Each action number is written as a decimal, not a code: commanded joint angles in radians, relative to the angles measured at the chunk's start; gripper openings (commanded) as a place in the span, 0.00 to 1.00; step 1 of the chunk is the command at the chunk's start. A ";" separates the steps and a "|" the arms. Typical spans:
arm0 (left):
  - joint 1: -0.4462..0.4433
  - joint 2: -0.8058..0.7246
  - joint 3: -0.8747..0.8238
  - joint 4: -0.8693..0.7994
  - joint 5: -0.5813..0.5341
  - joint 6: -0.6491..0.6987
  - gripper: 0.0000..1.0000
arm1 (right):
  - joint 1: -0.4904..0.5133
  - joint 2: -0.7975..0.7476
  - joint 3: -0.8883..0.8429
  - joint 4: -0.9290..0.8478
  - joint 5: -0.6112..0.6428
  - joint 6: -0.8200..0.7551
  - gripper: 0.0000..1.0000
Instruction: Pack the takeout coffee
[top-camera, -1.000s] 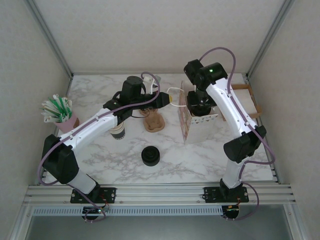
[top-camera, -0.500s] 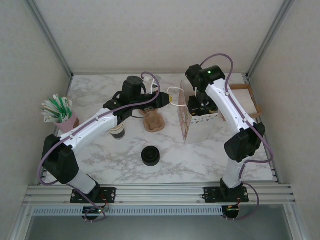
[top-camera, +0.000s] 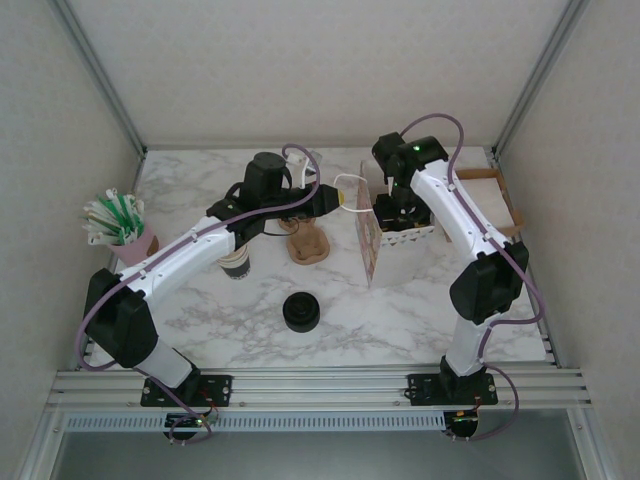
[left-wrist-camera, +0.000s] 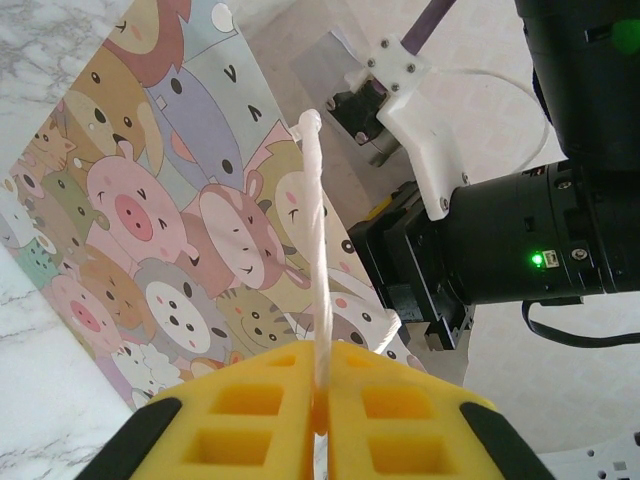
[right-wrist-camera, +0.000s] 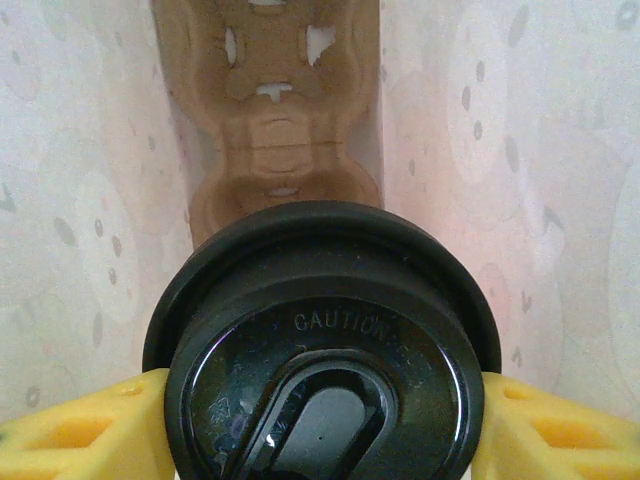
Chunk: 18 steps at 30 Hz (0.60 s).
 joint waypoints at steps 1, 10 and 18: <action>0.006 -0.016 -0.010 0.006 0.009 -0.002 0.10 | -0.004 -0.018 -0.015 0.007 -0.014 -0.011 0.66; 0.006 -0.026 -0.032 0.016 0.006 -0.005 0.10 | -0.005 -0.016 -0.021 0.013 -0.014 -0.010 0.66; 0.006 -0.031 -0.032 0.012 0.003 -0.003 0.10 | -0.006 -0.017 -0.048 0.043 -0.019 -0.010 0.66</action>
